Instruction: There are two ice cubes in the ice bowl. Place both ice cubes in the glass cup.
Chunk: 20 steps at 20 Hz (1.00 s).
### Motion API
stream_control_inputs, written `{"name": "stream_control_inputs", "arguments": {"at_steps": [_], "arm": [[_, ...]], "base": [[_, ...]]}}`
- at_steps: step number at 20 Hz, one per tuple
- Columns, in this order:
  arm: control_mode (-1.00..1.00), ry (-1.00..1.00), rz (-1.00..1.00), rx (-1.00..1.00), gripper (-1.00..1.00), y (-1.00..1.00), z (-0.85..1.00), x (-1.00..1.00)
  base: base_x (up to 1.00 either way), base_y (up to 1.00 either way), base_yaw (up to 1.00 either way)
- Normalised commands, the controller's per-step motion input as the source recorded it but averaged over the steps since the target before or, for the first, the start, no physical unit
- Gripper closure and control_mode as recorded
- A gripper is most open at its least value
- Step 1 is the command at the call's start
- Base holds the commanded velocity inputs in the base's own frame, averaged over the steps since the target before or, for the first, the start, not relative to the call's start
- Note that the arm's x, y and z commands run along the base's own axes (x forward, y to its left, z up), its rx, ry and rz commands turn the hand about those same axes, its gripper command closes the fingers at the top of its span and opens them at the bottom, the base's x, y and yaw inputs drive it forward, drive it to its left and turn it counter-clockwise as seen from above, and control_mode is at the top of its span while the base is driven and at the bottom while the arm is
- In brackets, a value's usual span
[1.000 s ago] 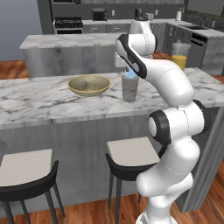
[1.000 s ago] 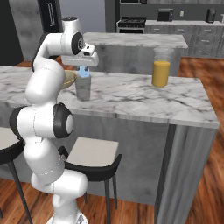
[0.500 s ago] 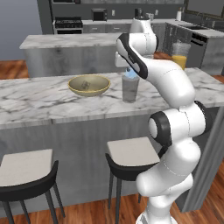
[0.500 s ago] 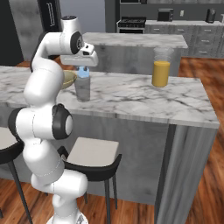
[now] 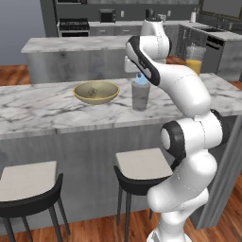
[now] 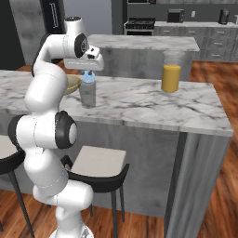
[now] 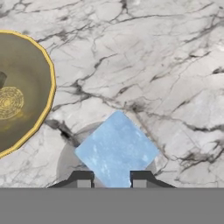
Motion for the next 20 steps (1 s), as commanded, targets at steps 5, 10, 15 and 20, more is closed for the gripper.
{"name": "stream_control_inputs", "arguments": {"at_steps": [5,10,15,20], "arm": [[-1.00,0.00,0.00,0.00,-1.00,0.00,0.00,-0.01],[-1.00,0.00,0.00,0.00,-1.00,0.00,0.00,-0.07],[-1.00,0.00,0.00,0.00,-1.00,0.01,0.12,-0.06],[-1.00,-0.12,0.03,0.01,-1.00,0.02,0.13,-0.72]], "base": [[0.00,0.00,0.00],[0.00,0.00,0.00],[0.00,0.00,0.00],[0.00,0.00,0.00]]}}
